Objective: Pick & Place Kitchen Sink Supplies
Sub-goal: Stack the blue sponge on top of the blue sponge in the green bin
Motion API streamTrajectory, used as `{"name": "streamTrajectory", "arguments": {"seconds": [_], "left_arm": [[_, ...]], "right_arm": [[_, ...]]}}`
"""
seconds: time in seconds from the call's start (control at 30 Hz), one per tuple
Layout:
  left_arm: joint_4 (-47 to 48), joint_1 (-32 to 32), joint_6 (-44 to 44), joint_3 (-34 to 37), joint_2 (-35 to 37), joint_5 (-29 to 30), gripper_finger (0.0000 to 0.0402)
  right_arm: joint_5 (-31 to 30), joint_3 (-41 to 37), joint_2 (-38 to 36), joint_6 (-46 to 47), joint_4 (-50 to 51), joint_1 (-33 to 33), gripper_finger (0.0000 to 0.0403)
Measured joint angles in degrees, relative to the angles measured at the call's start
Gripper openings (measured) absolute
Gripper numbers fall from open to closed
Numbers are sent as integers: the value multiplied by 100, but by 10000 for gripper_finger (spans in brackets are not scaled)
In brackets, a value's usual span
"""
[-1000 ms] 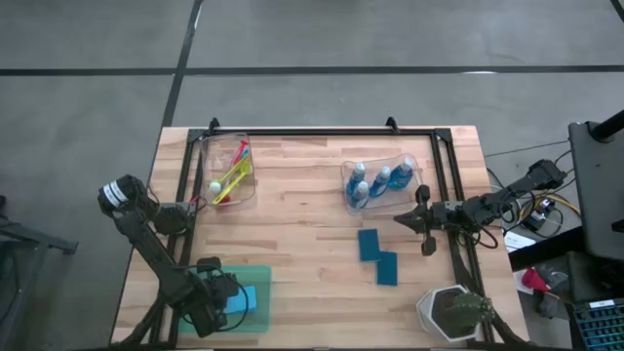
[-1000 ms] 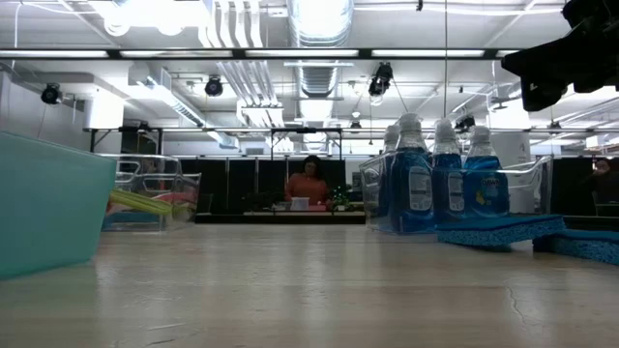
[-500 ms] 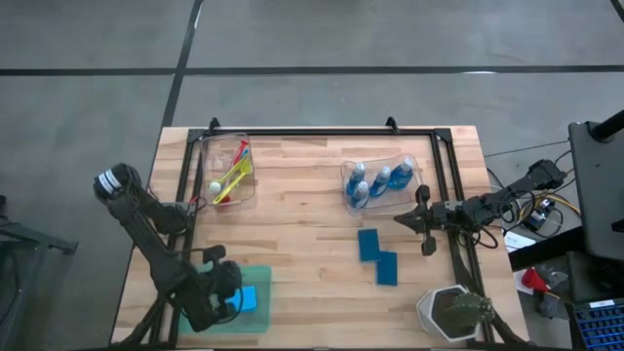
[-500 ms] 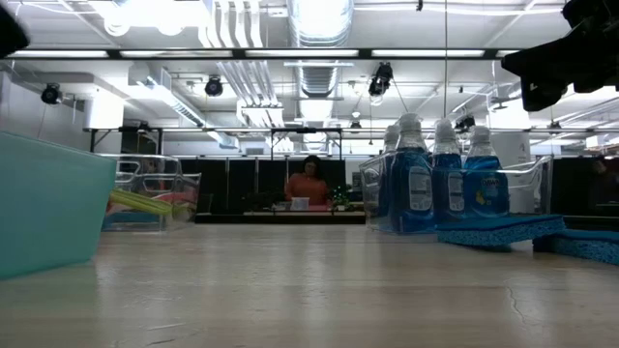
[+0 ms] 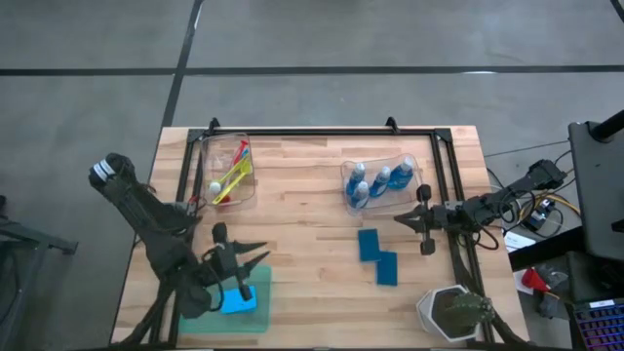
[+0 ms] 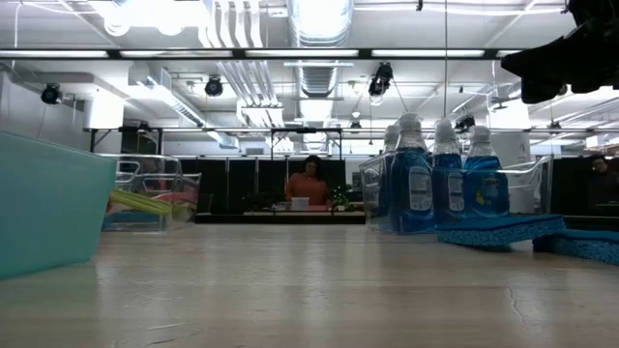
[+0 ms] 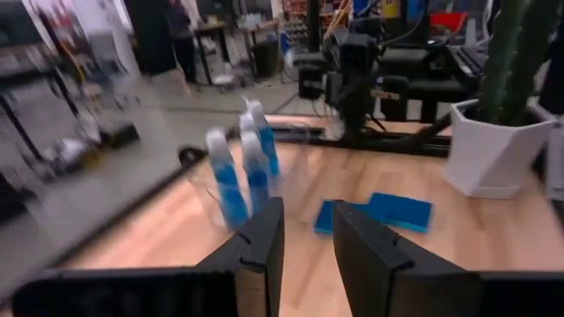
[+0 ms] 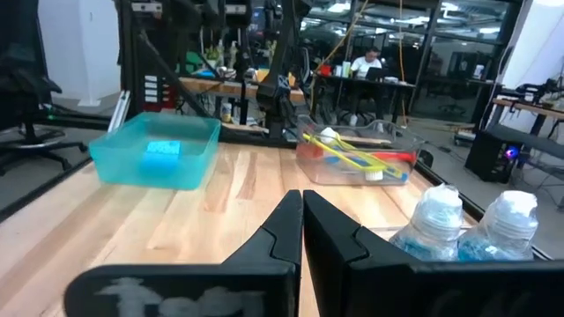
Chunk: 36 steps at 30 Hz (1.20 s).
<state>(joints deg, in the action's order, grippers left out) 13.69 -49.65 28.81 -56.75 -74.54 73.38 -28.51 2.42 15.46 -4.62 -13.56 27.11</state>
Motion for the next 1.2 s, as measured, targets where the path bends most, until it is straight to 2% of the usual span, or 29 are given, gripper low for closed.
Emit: {"name": "streamTrajectory", "arguments": {"seconds": [0.1, 0.17, 0.3, 0.53, 0.7, 0.83, 0.9, 1.03, 1.2], "left_arm": [[-614, 274, -988, 35, -31, -195, 92], [-682, 484, -1145, 63, -38, -506, 92], [-705, 838, -1166, 128, -39, -993, 92], [-954, 1304, -1411, 308, -35, -2211, 92], [-1923, 1343, -2005, 501, -35, -3003, 92], [-3041, 1333, -2667, 862, -25, -3914, 92], [-3390, 1330, -2905, 987, -24, -4152, 92], [-3599, 1334, -3050, 1006, 34, -4153, 92], [-3611, 1332, -3059, 993, 68, -4157, 92]], "right_arm": [[0, 0, 0, -7, 2, 0, 8], [2, 0, 2, 36, -33, 0, 8], [-1, 0, -7, 1762, -436, -1, 8], [-146, 2, -7, 2913, -1389, -17, 8], [-152, 7, 41, 2995, -1887, -29, 8], [-182, 13, 253, 3617, -1879, -66, 9], [-155, 148, 409, 4042, -1721, -66, 9], [-118, 780, 961, 4425, -844, -63, 15], [-129, 2122, 1850, 5261, 1609, -63, 51]]}}
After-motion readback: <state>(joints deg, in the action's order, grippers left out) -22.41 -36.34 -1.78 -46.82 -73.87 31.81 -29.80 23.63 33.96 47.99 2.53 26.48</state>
